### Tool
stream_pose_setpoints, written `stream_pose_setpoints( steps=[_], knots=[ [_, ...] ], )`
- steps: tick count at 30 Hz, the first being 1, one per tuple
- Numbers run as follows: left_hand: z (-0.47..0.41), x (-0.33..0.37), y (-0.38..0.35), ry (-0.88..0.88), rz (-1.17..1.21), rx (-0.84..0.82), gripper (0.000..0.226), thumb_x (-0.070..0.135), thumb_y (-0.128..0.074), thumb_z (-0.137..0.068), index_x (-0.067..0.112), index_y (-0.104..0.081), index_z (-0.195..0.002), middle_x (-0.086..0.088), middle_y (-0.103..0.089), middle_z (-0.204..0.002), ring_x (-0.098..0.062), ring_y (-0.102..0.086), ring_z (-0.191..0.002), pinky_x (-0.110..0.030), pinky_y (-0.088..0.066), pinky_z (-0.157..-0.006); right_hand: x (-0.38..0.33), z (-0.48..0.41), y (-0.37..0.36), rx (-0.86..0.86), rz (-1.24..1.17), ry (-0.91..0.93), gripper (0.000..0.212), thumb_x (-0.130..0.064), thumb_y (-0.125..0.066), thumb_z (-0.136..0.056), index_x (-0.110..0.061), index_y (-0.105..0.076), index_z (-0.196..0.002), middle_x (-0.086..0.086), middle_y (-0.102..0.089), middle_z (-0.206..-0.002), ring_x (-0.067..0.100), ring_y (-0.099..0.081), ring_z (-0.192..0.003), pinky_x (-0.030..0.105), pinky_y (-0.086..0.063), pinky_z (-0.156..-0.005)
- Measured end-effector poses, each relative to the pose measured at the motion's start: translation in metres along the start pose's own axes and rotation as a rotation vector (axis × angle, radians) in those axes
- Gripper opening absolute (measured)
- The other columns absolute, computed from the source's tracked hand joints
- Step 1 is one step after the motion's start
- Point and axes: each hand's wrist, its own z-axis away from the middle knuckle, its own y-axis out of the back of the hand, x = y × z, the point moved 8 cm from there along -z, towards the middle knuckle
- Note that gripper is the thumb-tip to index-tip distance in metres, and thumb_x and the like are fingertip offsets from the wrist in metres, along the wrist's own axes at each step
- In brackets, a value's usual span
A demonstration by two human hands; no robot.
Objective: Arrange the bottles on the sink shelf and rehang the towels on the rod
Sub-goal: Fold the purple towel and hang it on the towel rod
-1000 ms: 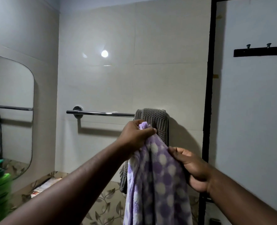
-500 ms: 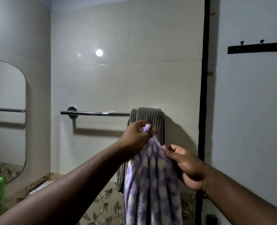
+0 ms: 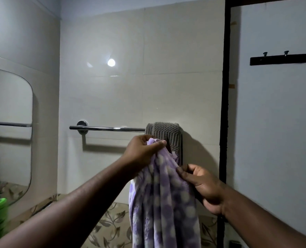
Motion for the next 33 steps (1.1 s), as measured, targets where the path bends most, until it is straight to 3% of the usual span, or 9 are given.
stream_pose_setpoints(
  steps=[3,5,10,14,17,22,25,29,33],
  knots=[
    [0.007,-0.012,-0.012,0.088,-0.061,-0.192,0.063,0.041,-0.095,-0.064,-0.008,-0.067,-0.091,-0.022,-0.070,-0.087,-0.026,-0.061,-0.081,-0.044,-0.049,-0.077,-0.017,-0.004,0.005,0.184,-0.014,0.122,0.015,-0.014,-0.073,-0.086,-0.011,-0.059,-0.079,0.013,-0.069,-0.075,0.015,-0.065,-0.059,0.026,-0.055,-0.055],
    [0.015,-0.018,-0.027,0.116,-0.059,-0.295,0.076,0.042,-0.098,-0.060,-0.011,-0.065,-0.102,-0.028,-0.072,-0.099,-0.028,-0.062,-0.090,-0.048,-0.049,-0.087,-0.030,-0.011,-0.005,0.199,0.040,0.169,0.018,-0.005,-0.070,-0.090,-0.012,-0.059,-0.077,0.009,-0.068,-0.070,0.012,-0.063,-0.055,0.021,-0.052,-0.049],
    [0.011,-0.010,-0.027,0.091,-0.003,-0.234,0.030,0.007,-0.087,-0.078,0.004,-0.060,-0.092,-0.015,-0.066,-0.082,-0.023,-0.062,-0.078,-0.036,-0.052,-0.072,-0.054,-0.016,-0.015,0.131,-0.004,0.201,0.017,-0.020,-0.075,-0.083,-0.008,-0.062,-0.087,0.011,-0.071,-0.080,0.020,-0.067,-0.071,0.028,-0.058,-0.064],
    [0.006,0.000,-0.010,0.052,-0.004,-0.100,0.022,0.001,-0.075,-0.084,-0.002,-0.065,-0.103,-0.009,-0.070,-0.085,-0.019,-0.063,-0.077,-0.030,-0.053,-0.073,-0.022,-0.006,-0.014,-0.052,0.080,-0.002,0.031,-0.023,-0.077,-0.081,-0.005,-0.065,-0.103,0.022,-0.072,-0.103,0.029,-0.067,-0.093,0.045,-0.055,-0.090],
    [0.003,0.004,0.006,0.016,0.001,-0.068,0.011,0.006,-0.073,-0.092,-0.002,-0.074,-0.100,-0.010,-0.072,-0.088,-0.021,-0.065,-0.082,-0.035,-0.052,-0.083,-0.010,0.000,-0.004,-0.032,0.057,-0.022,0.024,-0.025,-0.079,-0.078,-0.007,-0.067,-0.088,0.020,-0.073,-0.091,0.028,-0.067,-0.078,0.041,-0.057,-0.079],
    [0.024,-0.004,-0.033,0.037,-0.193,-0.375,0.028,0.027,-0.085,-0.084,0.007,-0.079,-0.102,-0.012,-0.080,-0.103,-0.012,-0.068,-0.087,-0.032,-0.057,-0.087,-0.038,-0.011,-0.014,0.094,0.091,0.116,0.017,-0.019,-0.076,-0.085,-0.015,-0.065,-0.074,0.010,-0.070,-0.074,0.019,-0.064,-0.063,0.028,-0.055,-0.059],
    [0.014,0.007,-0.023,-0.017,-0.183,-0.232,0.027,0.027,-0.084,-0.086,0.001,-0.074,-0.088,-0.004,-0.075,-0.082,-0.013,-0.062,-0.073,-0.030,-0.051,-0.070,-0.041,-0.013,-0.015,0.084,0.026,0.109,0.020,-0.027,-0.076,-0.083,-0.012,-0.063,-0.080,0.015,-0.069,-0.084,0.023,-0.063,-0.073,0.036,-0.054,-0.072],
    [-0.003,0.013,0.015,-0.039,-0.135,-0.009,0.038,0.039,-0.083,-0.071,0.004,-0.074,-0.082,-0.012,-0.075,-0.078,-0.019,-0.064,-0.072,-0.040,-0.054,-0.074,-0.022,-0.002,-0.003,-0.028,0.058,0.002,0.024,-0.029,-0.074,-0.082,-0.008,-0.067,-0.092,0.017,-0.073,-0.092,0.024,-0.067,-0.078,0.037,-0.056,-0.078],
    [0.000,-0.002,0.008,0.069,-0.120,-0.155,0.040,0.032,-0.089,-0.077,-0.002,-0.072,-0.089,-0.008,-0.071,-0.082,-0.019,-0.062,-0.077,-0.036,-0.051,-0.079,-0.032,-0.006,0.008,0.104,0.023,0.094,0.015,-0.022,-0.076,-0.082,-0.010,-0.068,-0.088,0.015,-0.074,-0.085,0.021,-0.068,-0.067,0.032,-0.058,-0.067]
  ],
)
